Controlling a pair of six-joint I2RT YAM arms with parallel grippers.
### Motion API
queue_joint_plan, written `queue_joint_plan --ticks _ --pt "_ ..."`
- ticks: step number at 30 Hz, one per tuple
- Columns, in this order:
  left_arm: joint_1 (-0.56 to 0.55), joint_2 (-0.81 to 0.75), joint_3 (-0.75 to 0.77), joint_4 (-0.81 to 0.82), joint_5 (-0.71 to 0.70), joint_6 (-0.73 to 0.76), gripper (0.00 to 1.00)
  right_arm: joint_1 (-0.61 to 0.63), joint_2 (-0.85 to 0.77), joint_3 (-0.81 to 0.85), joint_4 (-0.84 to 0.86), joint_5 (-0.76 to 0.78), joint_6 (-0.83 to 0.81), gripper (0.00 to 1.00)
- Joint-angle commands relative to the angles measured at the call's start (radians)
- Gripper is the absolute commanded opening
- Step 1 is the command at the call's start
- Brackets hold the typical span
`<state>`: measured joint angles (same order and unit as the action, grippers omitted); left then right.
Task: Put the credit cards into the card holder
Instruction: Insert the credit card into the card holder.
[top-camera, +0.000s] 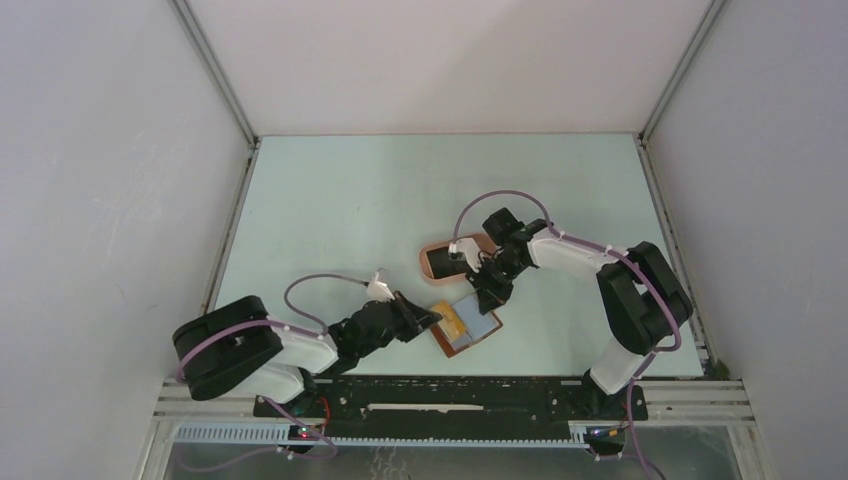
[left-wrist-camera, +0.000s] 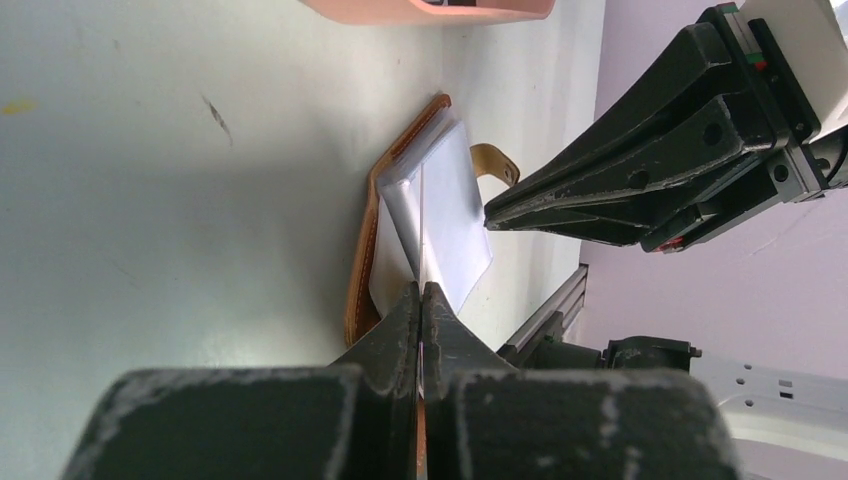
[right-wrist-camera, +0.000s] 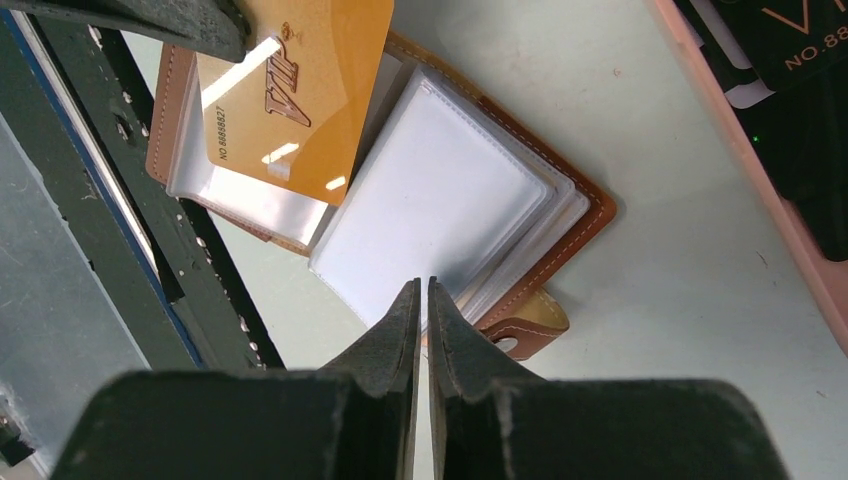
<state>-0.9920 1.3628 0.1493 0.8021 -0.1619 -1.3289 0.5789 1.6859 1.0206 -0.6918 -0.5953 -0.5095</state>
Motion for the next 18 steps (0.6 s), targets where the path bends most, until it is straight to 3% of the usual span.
queue_joint_plan --ticks 1,18 --pt "-0.024 0.045 -0.024 0.117 -0.06 -0.058 0.0 0.012 0.006 0.036 -0.007 0.008 0.01 0.12" --pt "-0.061 0.13 -0.067 0.289 -0.108 -0.17 0.0 0.017 0.022 0.051 -0.033 0.009 0.009 0.13"
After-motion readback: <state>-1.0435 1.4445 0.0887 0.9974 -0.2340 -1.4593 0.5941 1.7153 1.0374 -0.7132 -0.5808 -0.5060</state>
